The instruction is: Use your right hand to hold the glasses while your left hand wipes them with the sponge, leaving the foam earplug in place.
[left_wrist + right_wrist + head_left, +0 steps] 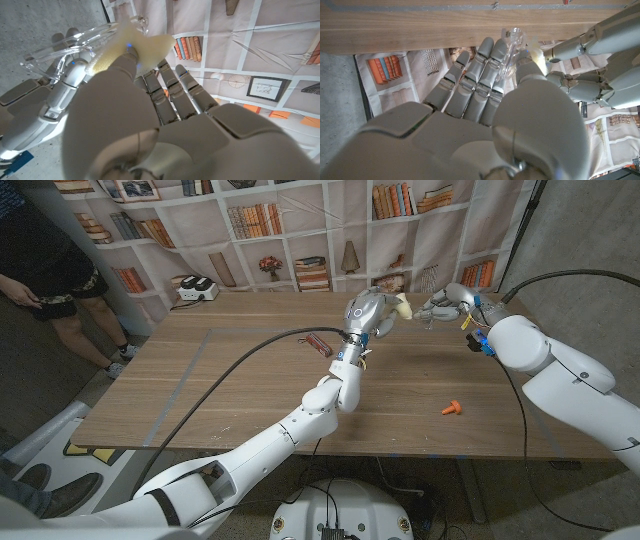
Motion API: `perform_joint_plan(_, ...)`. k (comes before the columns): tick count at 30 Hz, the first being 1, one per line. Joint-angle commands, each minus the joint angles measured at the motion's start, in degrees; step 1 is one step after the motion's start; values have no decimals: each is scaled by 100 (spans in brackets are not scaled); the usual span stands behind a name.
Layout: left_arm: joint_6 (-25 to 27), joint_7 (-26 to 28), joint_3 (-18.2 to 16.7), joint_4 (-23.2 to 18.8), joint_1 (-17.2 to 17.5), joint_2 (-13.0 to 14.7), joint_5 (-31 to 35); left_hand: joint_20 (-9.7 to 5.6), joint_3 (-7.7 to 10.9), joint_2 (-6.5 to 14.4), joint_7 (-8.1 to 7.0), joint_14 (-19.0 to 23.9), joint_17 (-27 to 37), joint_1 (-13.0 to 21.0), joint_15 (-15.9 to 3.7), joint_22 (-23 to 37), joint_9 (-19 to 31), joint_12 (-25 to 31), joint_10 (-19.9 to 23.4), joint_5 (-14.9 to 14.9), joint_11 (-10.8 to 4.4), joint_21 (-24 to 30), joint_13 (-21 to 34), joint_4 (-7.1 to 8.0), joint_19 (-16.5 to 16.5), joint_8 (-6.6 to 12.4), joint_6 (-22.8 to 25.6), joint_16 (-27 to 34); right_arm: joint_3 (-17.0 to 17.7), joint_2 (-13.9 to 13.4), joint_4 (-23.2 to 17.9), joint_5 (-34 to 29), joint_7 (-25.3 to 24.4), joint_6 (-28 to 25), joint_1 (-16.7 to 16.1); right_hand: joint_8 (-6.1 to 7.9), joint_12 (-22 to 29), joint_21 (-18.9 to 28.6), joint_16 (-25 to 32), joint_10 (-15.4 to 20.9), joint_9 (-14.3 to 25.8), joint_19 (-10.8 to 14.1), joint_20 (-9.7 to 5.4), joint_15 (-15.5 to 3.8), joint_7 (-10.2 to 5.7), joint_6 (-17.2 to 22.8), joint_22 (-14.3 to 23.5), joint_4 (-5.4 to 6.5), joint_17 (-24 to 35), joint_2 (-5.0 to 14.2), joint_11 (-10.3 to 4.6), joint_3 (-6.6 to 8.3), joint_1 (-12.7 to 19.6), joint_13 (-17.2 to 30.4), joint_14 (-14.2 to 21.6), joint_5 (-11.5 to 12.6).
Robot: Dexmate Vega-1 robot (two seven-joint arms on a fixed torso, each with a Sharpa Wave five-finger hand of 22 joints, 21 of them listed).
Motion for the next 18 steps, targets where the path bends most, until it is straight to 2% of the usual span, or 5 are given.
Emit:
perform_joint_plan(1,128,-287,-212,-721,193,402,47,-347,115,-21,94,-29,5,36,-489,8,26,33,68,42,-5,-10,24,58,-43,32,149,6,-106,258,-62,-75,-151,-296,3,-22,16,20,-14,265,18,-9,14,-35,-505,516,14,67,18,-1,-245,142,-15,36,24,18)
perform_joint_plan(9,23,-313,-271,-879,237,533,71,-337,126,-25,113,-22,7,24,-477,8,26,31,65,41,-5,-10,22,68,-44,31,147,10,-146,433,-125,-146,-311,-446,-11,-36,3,15,-16,257,21,-22,15,-36,-509,519,15,73,18,-3,-249,156,-28,36,15,17)
perform_joint_plan(18,101,-348,-296,-937,281,522,144,-340,145,-31,120,-29,7,29,-484,8,26,35,73,41,-6,-10,25,67,-47,26,137,7,-160,448,-91,-148,-295,-389,16,-57,-8,11,-17,261,24,-30,22,-36,-518,512,17,78,19,-7,-246,172,-42,38,6,17)
